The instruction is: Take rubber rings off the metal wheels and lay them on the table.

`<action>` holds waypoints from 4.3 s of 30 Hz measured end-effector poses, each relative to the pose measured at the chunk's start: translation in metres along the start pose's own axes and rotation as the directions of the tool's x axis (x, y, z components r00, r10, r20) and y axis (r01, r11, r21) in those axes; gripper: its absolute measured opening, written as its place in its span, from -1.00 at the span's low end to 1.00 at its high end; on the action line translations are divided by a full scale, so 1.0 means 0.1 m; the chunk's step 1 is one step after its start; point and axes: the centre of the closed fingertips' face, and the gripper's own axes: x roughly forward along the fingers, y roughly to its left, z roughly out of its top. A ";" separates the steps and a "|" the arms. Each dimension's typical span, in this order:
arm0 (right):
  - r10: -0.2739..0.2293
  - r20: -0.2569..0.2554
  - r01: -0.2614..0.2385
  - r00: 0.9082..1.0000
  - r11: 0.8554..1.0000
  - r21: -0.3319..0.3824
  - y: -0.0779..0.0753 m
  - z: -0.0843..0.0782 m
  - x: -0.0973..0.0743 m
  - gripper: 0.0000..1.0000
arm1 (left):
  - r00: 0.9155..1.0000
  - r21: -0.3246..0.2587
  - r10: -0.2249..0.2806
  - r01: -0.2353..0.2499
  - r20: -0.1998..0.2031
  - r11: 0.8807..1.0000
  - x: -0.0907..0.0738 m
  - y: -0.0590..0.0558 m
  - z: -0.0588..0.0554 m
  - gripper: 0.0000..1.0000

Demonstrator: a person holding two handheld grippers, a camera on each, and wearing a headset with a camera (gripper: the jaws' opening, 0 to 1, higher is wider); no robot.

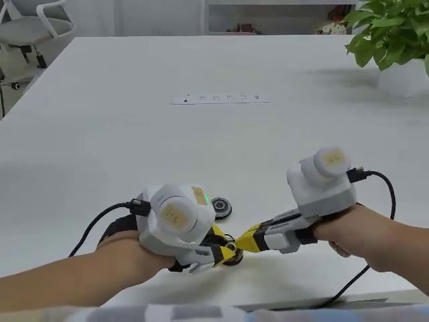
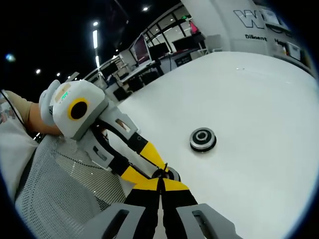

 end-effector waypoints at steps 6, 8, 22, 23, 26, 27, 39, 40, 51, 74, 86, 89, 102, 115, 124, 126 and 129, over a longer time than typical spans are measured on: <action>-0.003 0.017 0.003 1.000 0.999 -0.037 0.00 0.05 -0.02 -1.00 | 1.000 -0.004 0.002 -0.002 0.001 1.000 0.00 0.01 0.00 -0.74; 0.000 0.018 0.001 1.000 0.998 -0.056 0.02 0.06 -0.01 -1.00 | 1.000 -0.004 0.002 -0.002 0.000 1.000 0.01 0.02 0.00 -0.74; 0.024 0.038 -0.020 0.999 0.996 -0.085 0.07 0.10 -0.03 -1.00 | 1.000 -0.020 -0.030 0.029 -0.005 0.999 -0.06 0.00 0.01 -0.61; 0.025 0.040 -0.022 0.999 0.996 -0.084 0.07 0.11 -0.04 -1.00 | 0.999 -0.024 -0.036 0.036 -0.004 0.999 -0.08 -0.01 0.01 -0.59; 0.031 0.049 -0.027 0.998 0.996 -0.084 0.08 0.13 -0.05 -1.00 | 0.999 -0.018 -0.045 0.045 0.000 0.999 -0.14 -0.02 0.03 -0.55; 0.033 0.052 -0.029 0.998 0.996 -0.082 0.08 0.13 -0.05 -1.00 | 0.999 -0.018 -0.045 0.045 0.003 0.999 -0.15 -0.02 0.04 -0.54; 0.081 0.098 -0.074 0.992 0.995 -0.066 0.17 0.26 -0.09 -1.00 | 0.997 -0.061 -0.035 0.039 0.064 0.997 -0.53 0.03 0.08 -0.31; 0.083 0.102 -0.077 0.991 0.995 -0.064 0.17 0.27 -0.10 -1.00 | 0.997 -0.063 -0.032 0.037 0.068 0.997 -0.56 0.04 0.08 -0.28; 0.108 0.126 -0.100 0.986 0.992 -0.072 0.28 0.48 -0.04 -1.00 | 0.996 -0.114 0.026 -0.015 0.091 0.993 -0.88 0.22 -0.04 -0.04; 0.152 0.034 -0.145 0.988 0.978 -0.149 0.37 0.57 0.46 -1.00 | 0.988 -0.219 0.128 -0.105 0.091 0.970 -1.27 0.34 -0.31 0.11; 0.151 0.021 -0.144 0.988 0.970 -0.198 0.40 0.55 0.46 -0.83 | 0.986 -0.230 0.141 -0.118 0.086 0.966 -1.30 0.38 -0.33 0.11; 0.152 0.030 -0.143 0.988 0.969 -0.202 0.41 0.55 0.43 -0.77 | 0.987 -0.228 0.138 -0.115 0.086 0.967 -1.29 0.37 -0.33 0.11; 0.140 0.057 -0.123 0.989 0.966 -0.229 0.39 0.55 0.26 -0.53 | 0.989 -0.220 0.120 -0.098 0.085 0.971 -1.24 0.36 -0.27 0.11; 0.094 0.077 -0.076 0.993 0.975 -0.210 0.19 0.42 0.02 -0.44 | 0.994 -0.199 0.076 -0.060 0.075 0.978 -1.06 0.31 -0.19 0.09; 0.070 0.066 -0.056 0.995 0.981 -0.186 0.08 0.24 -0.10 -0.39 | 0.997 -0.195 0.047 -0.035 0.060 0.980 -0.89 0.33 -0.19 0.08; 0.063 0.068 -0.050 0.996 0.982 -0.179 0.05 0.21 -0.12 -0.39 | 0.998 -0.193 0.037 -0.026 0.056 0.981 -0.85 0.31 -0.18 0.08; 0.054 0.068 -0.041 0.996 0.984 -0.175 0.01 0.17 -0.15 -0.38 | 0.998 -0.188 0.024 -0.013 0.055 0.982 -0.80 0.30 -0.18 0.07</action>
